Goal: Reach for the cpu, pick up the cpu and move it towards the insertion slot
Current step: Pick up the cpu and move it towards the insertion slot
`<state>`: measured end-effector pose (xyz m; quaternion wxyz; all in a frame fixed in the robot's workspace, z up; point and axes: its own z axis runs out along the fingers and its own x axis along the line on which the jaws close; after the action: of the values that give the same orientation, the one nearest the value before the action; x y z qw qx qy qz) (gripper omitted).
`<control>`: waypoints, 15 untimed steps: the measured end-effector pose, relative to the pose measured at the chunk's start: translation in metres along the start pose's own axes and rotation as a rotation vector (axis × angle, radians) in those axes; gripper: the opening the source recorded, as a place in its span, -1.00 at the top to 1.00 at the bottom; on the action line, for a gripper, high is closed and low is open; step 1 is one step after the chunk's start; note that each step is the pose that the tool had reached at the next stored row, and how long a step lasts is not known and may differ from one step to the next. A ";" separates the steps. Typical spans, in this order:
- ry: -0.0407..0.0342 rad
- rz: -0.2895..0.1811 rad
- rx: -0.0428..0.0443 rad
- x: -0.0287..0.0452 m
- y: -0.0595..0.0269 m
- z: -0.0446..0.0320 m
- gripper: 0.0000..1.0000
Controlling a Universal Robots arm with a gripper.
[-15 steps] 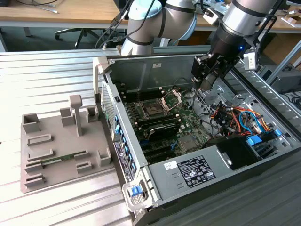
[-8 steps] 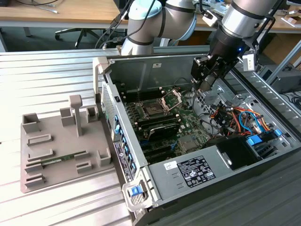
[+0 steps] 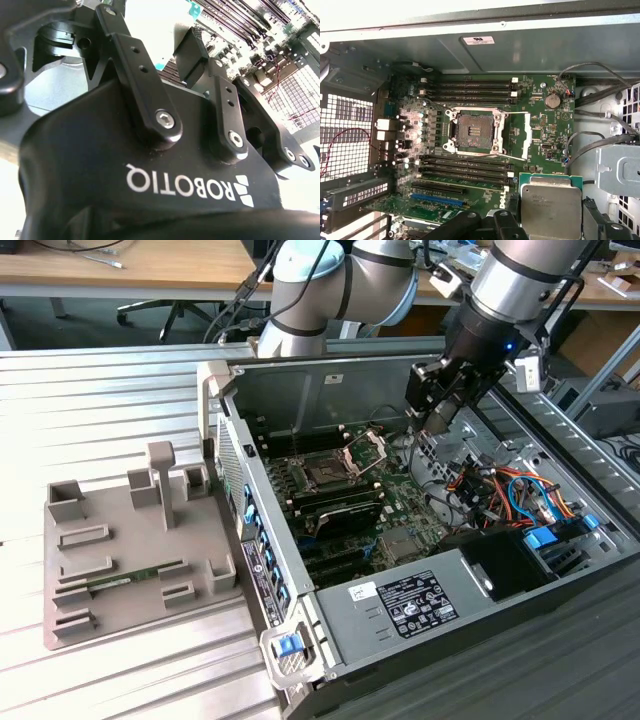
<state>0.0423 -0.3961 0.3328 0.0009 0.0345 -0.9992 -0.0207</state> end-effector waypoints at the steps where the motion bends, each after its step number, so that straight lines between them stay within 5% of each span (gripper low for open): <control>1: 0.0000 0.000 0.0000 0.0000 0.0000 0.0002 -0.10; 15: 0.0000 0.000 0.0000 0.0000 -0.0002 0.0047 -0.10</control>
<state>0.0423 -0.3961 0.3281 0.0009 0.0345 -0.9992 -0.0207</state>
